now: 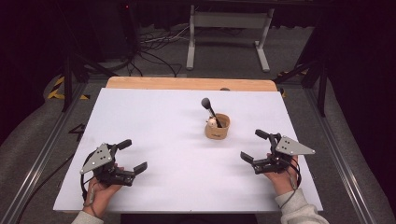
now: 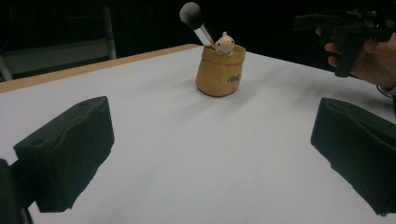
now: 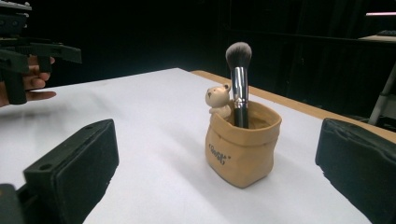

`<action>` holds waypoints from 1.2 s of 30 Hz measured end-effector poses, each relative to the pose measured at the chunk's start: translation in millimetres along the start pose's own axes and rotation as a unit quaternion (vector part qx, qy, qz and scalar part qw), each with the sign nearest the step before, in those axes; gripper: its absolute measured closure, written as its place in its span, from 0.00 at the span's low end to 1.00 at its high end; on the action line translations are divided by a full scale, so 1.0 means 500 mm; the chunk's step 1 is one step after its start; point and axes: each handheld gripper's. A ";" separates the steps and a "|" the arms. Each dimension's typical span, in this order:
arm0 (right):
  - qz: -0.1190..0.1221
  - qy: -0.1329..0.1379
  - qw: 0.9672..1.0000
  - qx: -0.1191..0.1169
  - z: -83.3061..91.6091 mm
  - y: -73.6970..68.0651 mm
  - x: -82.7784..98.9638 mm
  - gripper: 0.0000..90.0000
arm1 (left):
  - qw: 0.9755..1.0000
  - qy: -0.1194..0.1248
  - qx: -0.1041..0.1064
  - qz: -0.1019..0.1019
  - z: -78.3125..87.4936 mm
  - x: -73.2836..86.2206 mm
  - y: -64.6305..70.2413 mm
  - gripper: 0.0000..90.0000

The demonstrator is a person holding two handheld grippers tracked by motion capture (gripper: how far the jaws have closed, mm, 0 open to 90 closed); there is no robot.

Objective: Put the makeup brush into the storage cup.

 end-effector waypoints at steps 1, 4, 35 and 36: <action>-0.002 0.000 1.000 0.001 0.001 0.000 0.003 0.00 | 1.000 0.001 -0.001 0.001 0.001 0.001 -0.003 0.00; -0.003 -0.001 1.000 0.000 0.004 0.000 0.014 0.00 | 1.000 0.009 -0.003 0.008 0.005 0.004 -0.008 0.00; -0.017 -0.034 0.999 0.001 0.002 0.004 0.049 0.00 | 1.000 -0.004 -0.019 -0.023 -0.002 0.028 -0.012 0.00; -0.017 -0.034 0.999 0.002 0.002 0.004 0.049 0.00 | 1.000 -0.004 -0.018 -0.021 -0.002 0.028 -0.012 0.00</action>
Point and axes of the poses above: each handheld gripper's, and its own axes: z roughly backward along the jaws, x roughly out of its underside, y roughly to its right, and after that the axes turned 8 degrees about y, right-handed
